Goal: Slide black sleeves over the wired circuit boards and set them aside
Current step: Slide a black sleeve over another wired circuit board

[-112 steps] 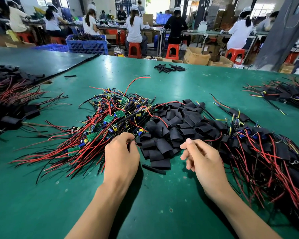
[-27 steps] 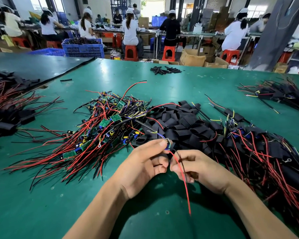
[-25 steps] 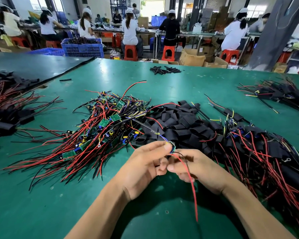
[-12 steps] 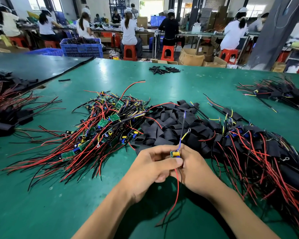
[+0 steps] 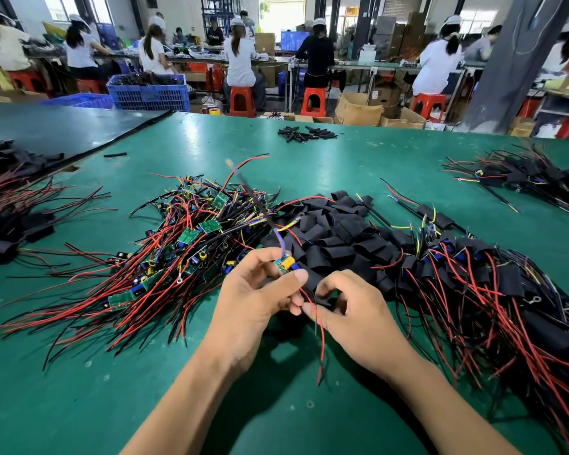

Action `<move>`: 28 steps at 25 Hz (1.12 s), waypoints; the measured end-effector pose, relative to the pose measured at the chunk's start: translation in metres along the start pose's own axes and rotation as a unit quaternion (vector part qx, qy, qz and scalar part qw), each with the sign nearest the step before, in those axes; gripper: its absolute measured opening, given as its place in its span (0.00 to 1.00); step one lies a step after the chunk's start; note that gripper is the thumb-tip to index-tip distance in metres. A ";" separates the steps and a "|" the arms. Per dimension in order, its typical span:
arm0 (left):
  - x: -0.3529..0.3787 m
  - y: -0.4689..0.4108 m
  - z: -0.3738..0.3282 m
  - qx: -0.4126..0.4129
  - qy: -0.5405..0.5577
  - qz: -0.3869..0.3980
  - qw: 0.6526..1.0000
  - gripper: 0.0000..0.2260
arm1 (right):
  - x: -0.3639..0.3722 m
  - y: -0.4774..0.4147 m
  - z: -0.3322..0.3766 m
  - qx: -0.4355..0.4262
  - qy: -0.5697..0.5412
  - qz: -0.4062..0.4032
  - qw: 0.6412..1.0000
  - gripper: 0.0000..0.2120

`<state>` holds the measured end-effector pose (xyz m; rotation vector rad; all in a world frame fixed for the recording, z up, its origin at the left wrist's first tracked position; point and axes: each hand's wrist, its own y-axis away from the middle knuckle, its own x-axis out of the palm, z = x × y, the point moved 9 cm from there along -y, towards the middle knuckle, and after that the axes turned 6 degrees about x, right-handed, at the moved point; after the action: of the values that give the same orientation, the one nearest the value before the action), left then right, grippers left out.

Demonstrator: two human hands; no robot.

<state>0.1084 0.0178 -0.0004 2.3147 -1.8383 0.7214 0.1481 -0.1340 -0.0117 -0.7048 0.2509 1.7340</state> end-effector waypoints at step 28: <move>0.006 0.014 -0.002 0.060 -0.251 -0.003 0.966 0.13 | -0.024 -0.023 -0.043 0.141 -0.432 -0.056 0.889 0.13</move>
<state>0.0953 0.0091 0.0004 2.7772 -2.0140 0.2564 0.1862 -0.1687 -0.0274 0.2927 -0.1574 1.6891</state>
